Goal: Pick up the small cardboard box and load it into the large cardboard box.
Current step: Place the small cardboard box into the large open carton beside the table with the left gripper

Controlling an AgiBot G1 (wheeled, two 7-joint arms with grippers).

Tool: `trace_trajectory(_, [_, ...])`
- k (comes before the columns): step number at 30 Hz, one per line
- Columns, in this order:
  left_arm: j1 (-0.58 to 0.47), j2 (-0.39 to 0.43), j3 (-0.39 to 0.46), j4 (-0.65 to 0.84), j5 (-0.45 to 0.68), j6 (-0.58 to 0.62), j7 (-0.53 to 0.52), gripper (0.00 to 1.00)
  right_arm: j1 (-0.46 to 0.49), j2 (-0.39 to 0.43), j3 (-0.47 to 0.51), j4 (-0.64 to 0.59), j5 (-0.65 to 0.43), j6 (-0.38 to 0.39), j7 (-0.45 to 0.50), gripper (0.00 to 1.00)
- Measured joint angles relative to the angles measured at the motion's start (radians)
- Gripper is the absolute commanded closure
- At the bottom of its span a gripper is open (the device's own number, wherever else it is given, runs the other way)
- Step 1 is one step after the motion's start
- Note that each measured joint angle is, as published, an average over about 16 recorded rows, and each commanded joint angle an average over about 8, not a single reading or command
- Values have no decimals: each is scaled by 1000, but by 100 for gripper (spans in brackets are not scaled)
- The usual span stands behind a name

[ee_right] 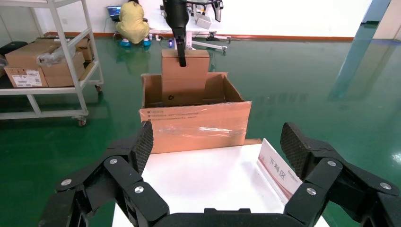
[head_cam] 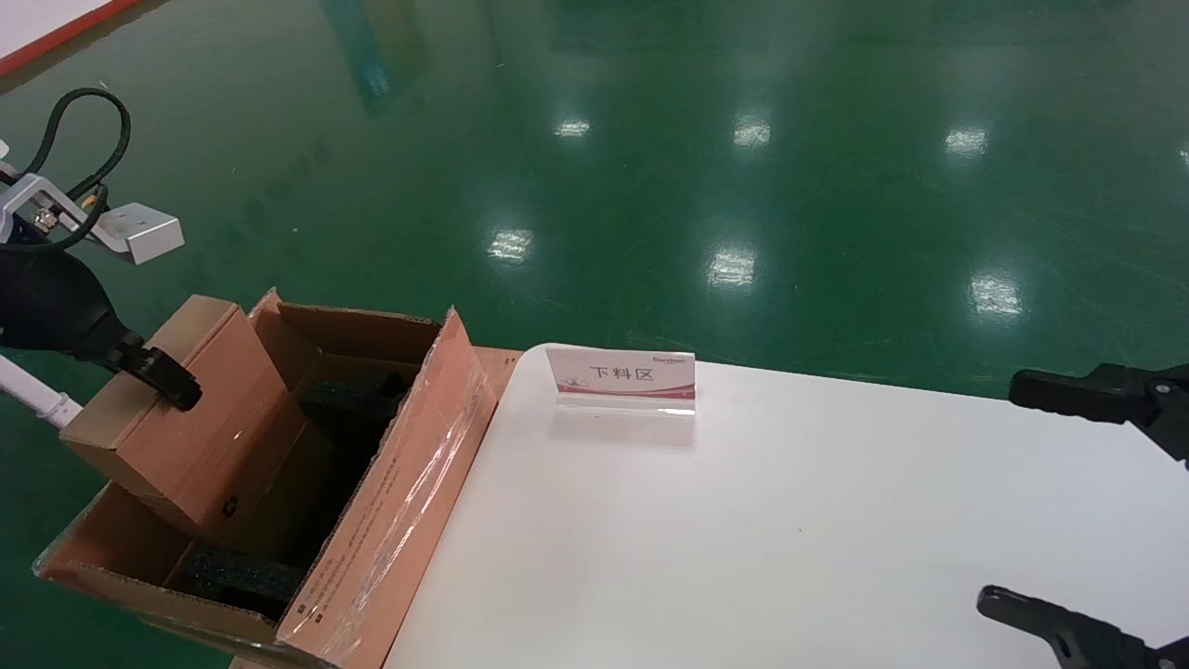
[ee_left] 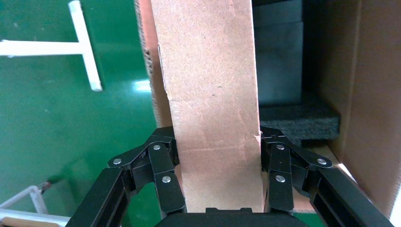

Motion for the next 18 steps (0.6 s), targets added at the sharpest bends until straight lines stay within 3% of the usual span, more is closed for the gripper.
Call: trace_trajectory(18, [43,2,19,-20,48,-96,-39,100,0,0,-1,0,1,0,-1,0])
